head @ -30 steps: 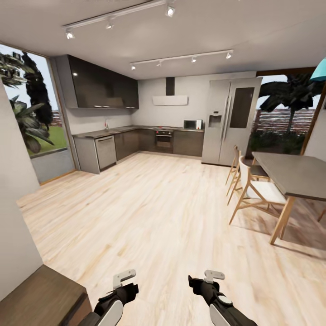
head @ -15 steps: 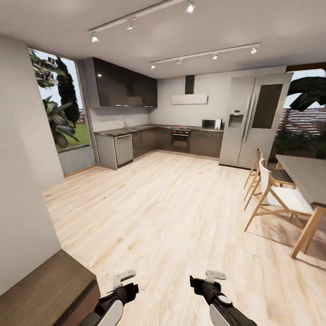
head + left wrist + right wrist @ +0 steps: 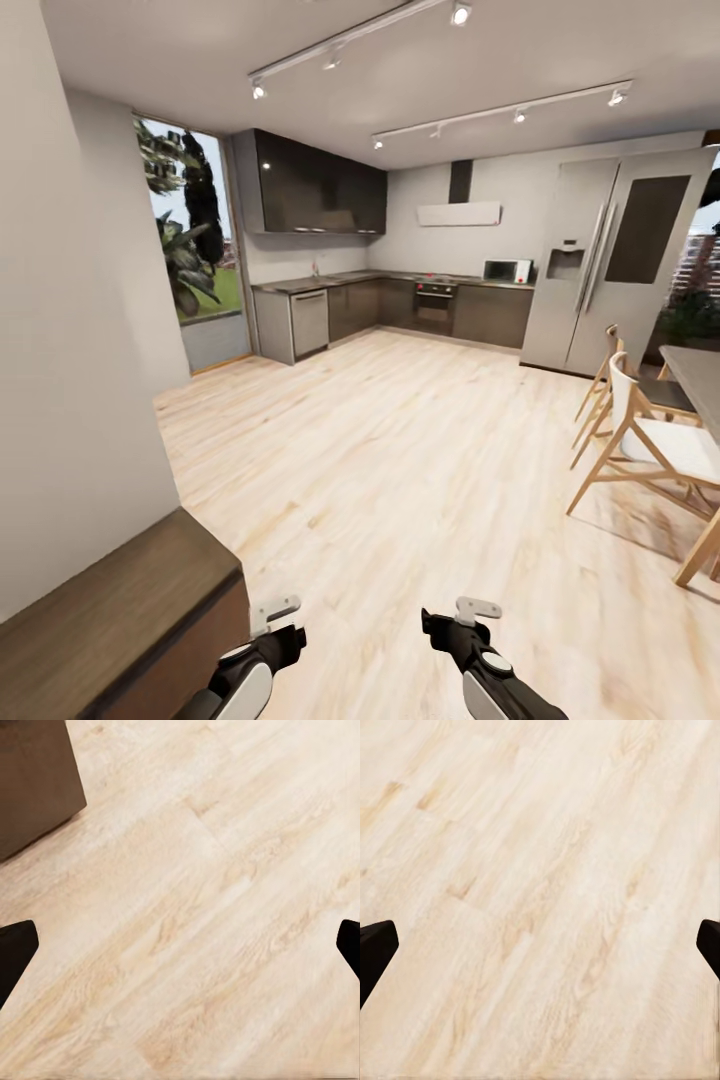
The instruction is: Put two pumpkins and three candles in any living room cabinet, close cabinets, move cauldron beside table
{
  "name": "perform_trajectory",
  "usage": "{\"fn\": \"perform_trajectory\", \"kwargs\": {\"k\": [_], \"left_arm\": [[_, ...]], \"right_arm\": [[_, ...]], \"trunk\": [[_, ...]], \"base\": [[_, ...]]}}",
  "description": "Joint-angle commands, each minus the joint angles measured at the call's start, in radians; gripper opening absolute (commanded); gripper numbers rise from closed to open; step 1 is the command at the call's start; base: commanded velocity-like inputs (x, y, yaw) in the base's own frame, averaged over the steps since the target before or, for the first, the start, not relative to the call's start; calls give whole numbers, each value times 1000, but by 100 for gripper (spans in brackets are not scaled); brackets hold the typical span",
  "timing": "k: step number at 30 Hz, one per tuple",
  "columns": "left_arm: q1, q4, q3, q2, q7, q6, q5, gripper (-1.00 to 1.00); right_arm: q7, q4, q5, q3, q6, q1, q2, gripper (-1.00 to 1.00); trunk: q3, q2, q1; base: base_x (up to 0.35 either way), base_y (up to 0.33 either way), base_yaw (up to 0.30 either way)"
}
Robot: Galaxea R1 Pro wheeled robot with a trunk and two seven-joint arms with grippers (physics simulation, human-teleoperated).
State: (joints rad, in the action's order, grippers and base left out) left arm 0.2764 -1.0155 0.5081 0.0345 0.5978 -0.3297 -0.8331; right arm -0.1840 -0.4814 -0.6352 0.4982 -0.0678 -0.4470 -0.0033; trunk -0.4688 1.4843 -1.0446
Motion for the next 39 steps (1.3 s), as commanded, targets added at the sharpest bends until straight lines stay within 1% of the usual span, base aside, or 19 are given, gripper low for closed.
{"fn": "perform_trajectory", "kwargs": {"k": [1,9,32,39], "left_arm": [[1,-2,4,1,8,-2,-6,100],[1,-2,3,1,8,-2,-6,100],[1,-2,-5,1,8,2,-8,100],[1,-2,-10,2,8,7,-6,100]], "right_arm": [[-10,0,-11,9,-6,-1,-1,100],[-26,0,-11,9,-7,-1,0,100],[-29,1,-11,10,-9,-1,0,100],[-28,1,-11,10,-10,-1,0,100]], "trunk": [[-2,1,0],[-8,1,0],[-27,1,0],[-32,1,0]], "base": [[-226,-226,245],[-194,-259,245],[-190,-254,245],[-66,-296,245]]}}
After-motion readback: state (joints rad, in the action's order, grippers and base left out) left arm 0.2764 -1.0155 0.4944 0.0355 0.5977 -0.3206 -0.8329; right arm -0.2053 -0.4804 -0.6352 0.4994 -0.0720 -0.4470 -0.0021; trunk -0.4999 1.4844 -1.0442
